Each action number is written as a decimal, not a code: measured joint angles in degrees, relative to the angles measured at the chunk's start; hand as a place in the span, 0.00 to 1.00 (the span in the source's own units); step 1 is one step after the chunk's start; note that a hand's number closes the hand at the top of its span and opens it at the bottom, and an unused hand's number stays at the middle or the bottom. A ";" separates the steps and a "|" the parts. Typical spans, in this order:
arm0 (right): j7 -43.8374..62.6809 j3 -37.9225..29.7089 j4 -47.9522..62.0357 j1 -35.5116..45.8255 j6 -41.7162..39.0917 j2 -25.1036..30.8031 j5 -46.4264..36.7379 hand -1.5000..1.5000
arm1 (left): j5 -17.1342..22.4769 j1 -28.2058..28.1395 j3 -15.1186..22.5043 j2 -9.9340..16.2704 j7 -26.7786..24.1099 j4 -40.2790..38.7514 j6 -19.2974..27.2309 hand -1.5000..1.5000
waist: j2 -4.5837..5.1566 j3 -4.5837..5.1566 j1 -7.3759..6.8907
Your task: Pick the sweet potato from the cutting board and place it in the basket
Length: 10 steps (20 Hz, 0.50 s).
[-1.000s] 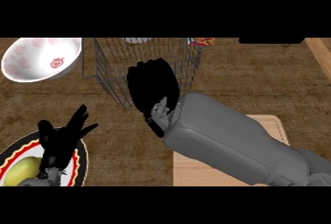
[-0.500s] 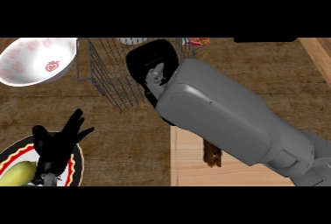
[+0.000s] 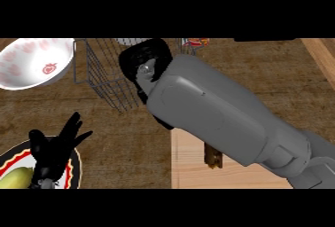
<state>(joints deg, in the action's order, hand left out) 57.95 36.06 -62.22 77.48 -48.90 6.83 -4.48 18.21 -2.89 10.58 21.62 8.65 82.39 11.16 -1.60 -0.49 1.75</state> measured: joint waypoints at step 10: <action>2.12 3.84 -6.52 -8.75 1.92 0.73 -2.26 0.00 | -0.10 -1.03 -0.27 0.05 -0.03 1.17 -0.40 0.50 | 0.25 -0.12 0.09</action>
<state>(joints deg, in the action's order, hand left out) 60.07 39.91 -68.74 68.73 -46.98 7.56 -6.74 18.11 -3.92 10.30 21.67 8.62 83.56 10.75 -1.35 -0.61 1.84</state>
